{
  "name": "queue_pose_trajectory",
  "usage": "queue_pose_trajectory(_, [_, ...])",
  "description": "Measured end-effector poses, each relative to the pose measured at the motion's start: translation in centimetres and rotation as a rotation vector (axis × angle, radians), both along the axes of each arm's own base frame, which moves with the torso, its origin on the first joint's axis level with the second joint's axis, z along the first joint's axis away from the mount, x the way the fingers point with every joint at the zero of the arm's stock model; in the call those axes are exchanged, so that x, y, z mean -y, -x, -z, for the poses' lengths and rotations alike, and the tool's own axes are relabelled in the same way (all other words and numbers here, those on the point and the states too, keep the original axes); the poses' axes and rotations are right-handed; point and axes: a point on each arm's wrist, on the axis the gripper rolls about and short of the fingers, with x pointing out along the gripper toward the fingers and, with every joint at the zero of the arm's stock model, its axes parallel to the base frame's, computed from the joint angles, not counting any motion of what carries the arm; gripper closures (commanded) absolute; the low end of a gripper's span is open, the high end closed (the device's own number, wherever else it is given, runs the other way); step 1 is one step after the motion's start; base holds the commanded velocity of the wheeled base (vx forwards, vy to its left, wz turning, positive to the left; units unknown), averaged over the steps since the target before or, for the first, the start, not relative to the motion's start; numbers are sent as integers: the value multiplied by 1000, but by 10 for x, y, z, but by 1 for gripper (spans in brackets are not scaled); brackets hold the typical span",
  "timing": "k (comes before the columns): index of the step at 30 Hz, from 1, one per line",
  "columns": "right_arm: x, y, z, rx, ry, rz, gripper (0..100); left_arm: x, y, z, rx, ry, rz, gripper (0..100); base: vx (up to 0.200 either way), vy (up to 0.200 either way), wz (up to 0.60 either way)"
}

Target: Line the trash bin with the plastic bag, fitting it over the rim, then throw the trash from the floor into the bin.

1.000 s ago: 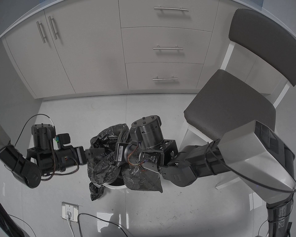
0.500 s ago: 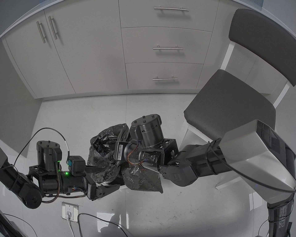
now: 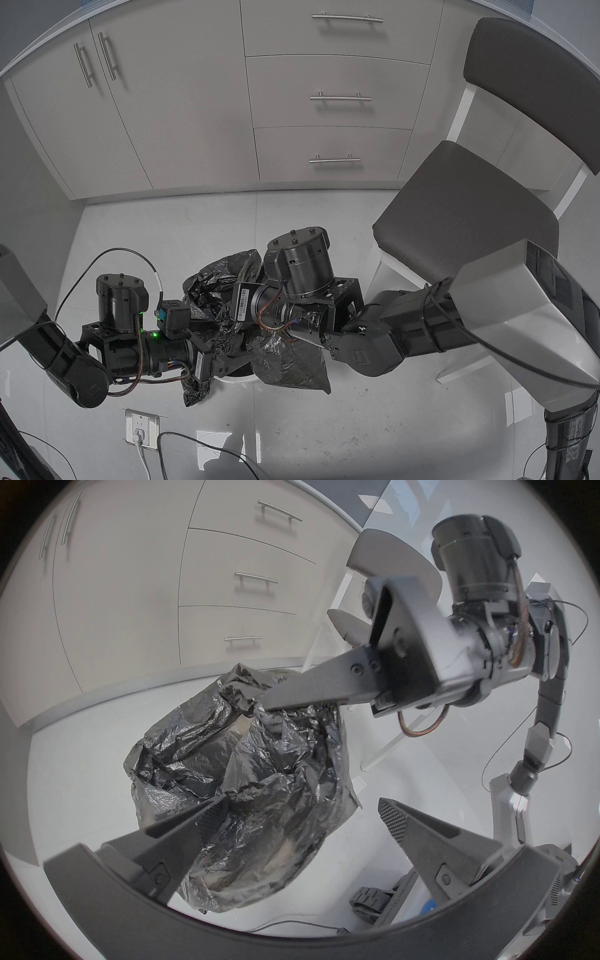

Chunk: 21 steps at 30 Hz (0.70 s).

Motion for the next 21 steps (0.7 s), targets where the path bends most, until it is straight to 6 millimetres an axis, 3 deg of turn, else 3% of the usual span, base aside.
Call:
queue_pose_trajectory(8, [-1, 2, -3, 5, -6, -4, 100, 6, -15, 10, 58, -10, -51, 0, 0, 0, 0])
queue_pose_trajectory(9, [-1, 2, -3, 5, -7, -4, 100, 6, -16, 11, 62, -11, -57, 100, 0, 0, 0])
queue_pose_trajectory(21, [0, 3, -6, 8, -10, -5, 100, 7, -17, 20, 1, 22, -82, 100, 0, 0, 0])
